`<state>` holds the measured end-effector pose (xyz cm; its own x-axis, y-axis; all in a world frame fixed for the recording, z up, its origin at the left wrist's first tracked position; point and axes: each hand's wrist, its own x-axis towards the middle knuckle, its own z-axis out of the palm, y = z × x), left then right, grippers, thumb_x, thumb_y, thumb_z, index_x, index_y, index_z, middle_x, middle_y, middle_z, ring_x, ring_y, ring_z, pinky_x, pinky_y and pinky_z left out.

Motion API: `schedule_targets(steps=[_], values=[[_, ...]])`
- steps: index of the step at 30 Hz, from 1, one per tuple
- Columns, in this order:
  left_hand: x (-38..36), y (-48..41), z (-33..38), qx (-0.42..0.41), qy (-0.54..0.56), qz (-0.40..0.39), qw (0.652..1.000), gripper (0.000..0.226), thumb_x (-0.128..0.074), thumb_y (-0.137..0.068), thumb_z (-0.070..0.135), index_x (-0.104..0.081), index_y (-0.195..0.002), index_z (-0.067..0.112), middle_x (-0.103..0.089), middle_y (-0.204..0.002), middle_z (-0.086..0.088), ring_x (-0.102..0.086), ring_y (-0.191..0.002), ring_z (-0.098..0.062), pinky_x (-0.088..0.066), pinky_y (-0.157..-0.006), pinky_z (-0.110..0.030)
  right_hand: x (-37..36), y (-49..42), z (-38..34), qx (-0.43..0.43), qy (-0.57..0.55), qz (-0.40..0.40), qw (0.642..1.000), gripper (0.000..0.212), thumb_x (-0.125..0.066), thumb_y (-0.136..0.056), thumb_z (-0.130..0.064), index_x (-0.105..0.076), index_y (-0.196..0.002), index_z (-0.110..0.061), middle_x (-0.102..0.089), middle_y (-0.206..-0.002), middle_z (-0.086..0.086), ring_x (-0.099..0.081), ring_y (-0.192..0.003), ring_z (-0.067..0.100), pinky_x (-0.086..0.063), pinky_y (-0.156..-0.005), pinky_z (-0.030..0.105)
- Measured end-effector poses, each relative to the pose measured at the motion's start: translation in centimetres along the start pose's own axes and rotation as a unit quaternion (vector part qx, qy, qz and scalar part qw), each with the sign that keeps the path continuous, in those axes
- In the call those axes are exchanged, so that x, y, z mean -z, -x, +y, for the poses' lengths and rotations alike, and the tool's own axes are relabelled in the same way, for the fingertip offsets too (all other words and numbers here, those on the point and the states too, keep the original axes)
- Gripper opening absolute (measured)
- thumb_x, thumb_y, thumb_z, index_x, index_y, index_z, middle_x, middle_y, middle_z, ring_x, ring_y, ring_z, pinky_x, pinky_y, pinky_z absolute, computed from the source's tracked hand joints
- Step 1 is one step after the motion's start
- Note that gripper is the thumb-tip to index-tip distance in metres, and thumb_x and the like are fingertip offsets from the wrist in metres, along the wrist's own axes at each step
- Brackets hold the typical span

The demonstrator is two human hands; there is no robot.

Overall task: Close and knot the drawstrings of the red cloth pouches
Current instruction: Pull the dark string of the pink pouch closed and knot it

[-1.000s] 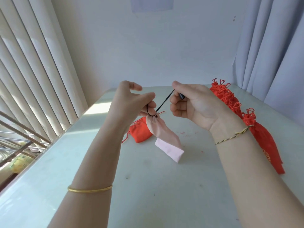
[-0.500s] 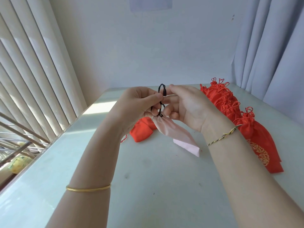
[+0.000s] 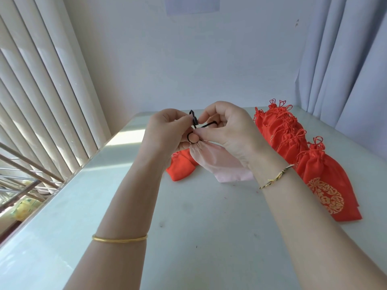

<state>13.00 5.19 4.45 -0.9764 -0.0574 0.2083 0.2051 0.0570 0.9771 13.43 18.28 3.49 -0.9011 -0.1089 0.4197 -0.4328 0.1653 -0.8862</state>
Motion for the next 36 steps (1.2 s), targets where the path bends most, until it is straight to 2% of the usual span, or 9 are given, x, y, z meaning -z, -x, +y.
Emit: schedule_targets(steps=[3, 8, 11, 14, 21, 25, 30, 33, 36], values=[[0.0, -0.1, -0.1, 0.001, 0.005, 0.022, 1.000, 0.008, -0.054, -0.088, 0.008, -0.060, -0.082, 0.006, -0.052, -0.058, -0.002, -0.055, -0.039, -0.007, -0.051, -0.049, -0.020, -0.1, 0.0, 0.0, 0.017, 0.026, 0.012, 0.999, 0.014, -0.074, -0.072, -0.006, -0.065, -0.077, -0.016, -0.042, -0.070, 0.008, -0.038, -0.063, 0.015, -0.038, -0.063, 0.028], [0.2, -0.2, -0.1, 0.011, 0.005, 0.046, 0.999, 0.009, -0.056, -0.087, 0.011, -0.056, -0.080, 0.005, -0.053, -0.062, -0.003, -0.058, -0.041, -0.009, -0.051, -0.048, -0.023, -0.4, 0.1, -0.6, 0.085, 0.184, 0.028, 0.979, 0.009, -0.072, -0.076, -0.015, -0.073, -0.080, -0.023, -0.040, -0.065, -0.007, -0.039, -0.056, 0.004, -0.031, -0.053, 0.012], [0.3, -0.1, 0.1, 0.008, 0.008, 0.057, 0.998, 0.011, -0.056, -0.088, 0.011, -0.054, -0.079, 0.006, -0.052, -0.061, -0.002, -0.060, -0.041, -0.010, -0.049, -0.044, -0.020, -0.4, 0.0, -0.7, 0.136, 0.270, 0.013, 0.953, 0.006, -0.070, -0.079, -0.017, -0.074, -0.080, -0.020, -0.036, -0.065, -0.009, -0.041, -0.057, 0.000, -0.030, -0.054, 0.014], [0.8, -0.1, 0.6, 0.017, 0.038, 0.039, 0.998, 0.006, -0.055, -0.088, 0.007, -0.052, -0.093, 0.007, -0.054, -0.076, -0.005, -0.065, -0.051, -0.016, -0.051, -0.050, -0.023, -0.4, -0.3, -0.1, 0.141, 0.310, 0.018, 0.940, 0.007, -0.066, -0.081, -0.019, -0.072, -0.078, -0.019, -0.037, -0.067, -0.009, -0.040, -0.059, 0.004, -0.028, -0.053, 0.016], [0.5, 0.7, 1.4, 0.017, -0.029, -0.016, 0.999, 0.047, -0.059, -0.078, -0.004, -0.041, -0.116, 0.017, -0.050, -0.111, -0.012, -0.068, -0.072, -0.022, -0.055, -0.087, -0.040, -0.5, -0.6, 0.8, 0.102, 0.268, 0.066, 0.956, 0.008, -0.064, -0.079, -0.012, -0.071, -0.076, -0.013, -0.058, -0.078, 0.002, -0.054, -0.073, 0.014, -0.040, -0.067, 0.024], [-0.1, 1.1, 1.6, -0.005, -0.081, -0.022, 0.996, 0.047, -0.061, -0.076, 0.002, -0.041, -0.114, 0.022, -0.041, -0.105, 0.004, -0.067, -0.087, -0.023, -0.051, -0.091, -0.045, -0.6, -0.7, 1.3, 0.104, 0.263, 0.087, 0.955, 0.009, -0.063, -0.077, -0.011, -0.069, -0.070, -0.013, -0.055, -0.071, -0.002, -0.051, -0.067, 0.009, -0.036, -0.062, 0.013], [0.5, 0.8, 1.5, -0.066, -0.166, 0.041, 0.983, 0.033, -0.056, -0.083, 0.007, -0.043, -0.108, 0.024, -0.035, -0.111, 0.005, -0.050, -0.070, 0.002, -0.048, -0.071, -0.024, -0.2, -0.7, 1.7, 0.096, 0.256, 0.130, 0.953, 0.011, -0.061, -0.074, -0.008, -0.067, -0.066, -0.012, -0.053, -0.065, -0.006, -0.048, -0.064, 0.005, -0.034, -0.059, 0.009], [1.6, 1.1, 2.5, -0.152, -0.172, 0.089, 0.969, 0.026, -0.056, -0.079, 0.004, -0.056, -0.093, 0.026, -0.048, -0.114, 0.008, -0.048, -0.065, 0.021, -0.041, -0.065, -0.008, 0.5, -0.7, 1.4, 0.063, 0.206, 0.130, 0.968, 0.011, -0.062, -0.077, -0.008, -0.068, -0.068, -0.009, -0.058, -0.063, -0.009, -0.051, -0.062, 0.005, -0.036, -0.059, 0.010], [1.0, 1.7, 2.6, -0.219, -0.270, 0.052, 0.936, 0.033, -0.058, -0.075, 0.003, -0.063, -0.072, 0.036, -0.052, -0.113, 0.012, -0.051, -0.105, -0.001, -0.038, -0.082, -0.012, 0.2, -0.5, 1.3, 0.001, 0.124, 0.121, 0.985, 0.012, -0.063, -0.077, -0.009, -0.069, -0.067, -0.009, -0.059, -0.055, -0.010, -0.051, -0.053, 0.000, -0.038, -0.052, 0.011]])
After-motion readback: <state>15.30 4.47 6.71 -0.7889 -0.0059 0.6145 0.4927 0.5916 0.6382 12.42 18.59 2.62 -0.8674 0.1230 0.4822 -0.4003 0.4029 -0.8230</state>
